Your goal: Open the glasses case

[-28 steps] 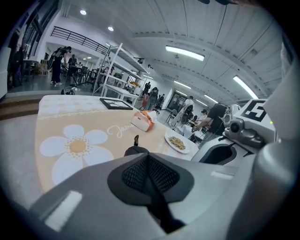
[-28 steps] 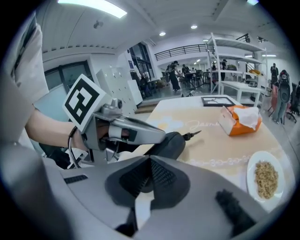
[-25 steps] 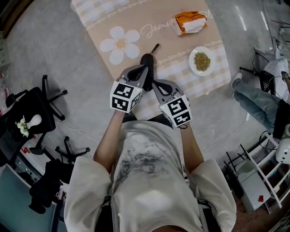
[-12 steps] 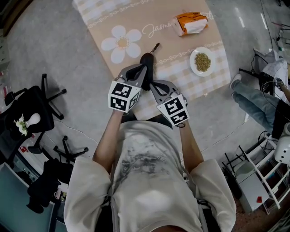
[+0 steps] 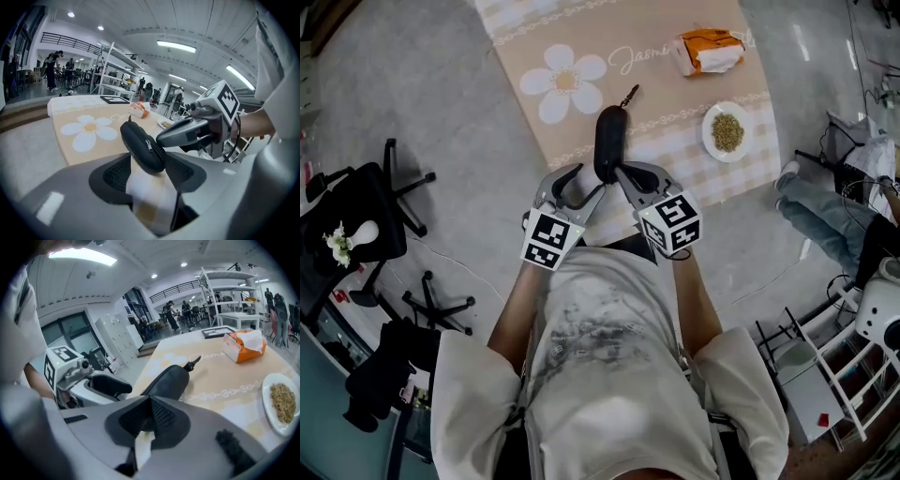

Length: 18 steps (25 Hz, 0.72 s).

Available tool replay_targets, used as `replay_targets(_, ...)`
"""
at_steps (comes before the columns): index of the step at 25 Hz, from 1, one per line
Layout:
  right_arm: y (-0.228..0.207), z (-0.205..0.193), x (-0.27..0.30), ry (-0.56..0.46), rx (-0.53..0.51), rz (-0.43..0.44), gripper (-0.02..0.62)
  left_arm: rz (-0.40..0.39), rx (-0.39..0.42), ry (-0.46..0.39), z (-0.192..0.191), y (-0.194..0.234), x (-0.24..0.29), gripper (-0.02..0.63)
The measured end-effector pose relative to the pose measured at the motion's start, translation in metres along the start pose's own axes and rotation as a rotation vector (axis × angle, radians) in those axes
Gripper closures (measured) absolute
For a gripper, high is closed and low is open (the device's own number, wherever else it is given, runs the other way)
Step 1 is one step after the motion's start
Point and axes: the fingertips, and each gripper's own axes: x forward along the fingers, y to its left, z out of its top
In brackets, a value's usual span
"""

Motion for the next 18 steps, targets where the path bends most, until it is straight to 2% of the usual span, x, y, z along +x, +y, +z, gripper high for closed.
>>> replay_targets(6,-0.001,0.003,0.004,-0.031,0.07,0.023,0.58,0.013,-0.025,0.007,-0.011,-0.006,0.018,0.299)
replay_targets(11,-0.007,0.001,0.0,-0.063,0.137,0.022,0.58,0.042,-0.048,0.026,-0.015,-0.008,0.04,0.273)
replay_targets(15,-0.012,-0.001,-0.005,-0.071,0.159,0.009,0.581,0.095,0.006,0.071,-0.016,-0.009,0.056,0.27)
replay_targets(18,-0.016,-0.003,-0.007,-0.061,0.154,-0.005,0.58,0.104,0.029,0.084,-0.015,-0.01,0.058,0.281)
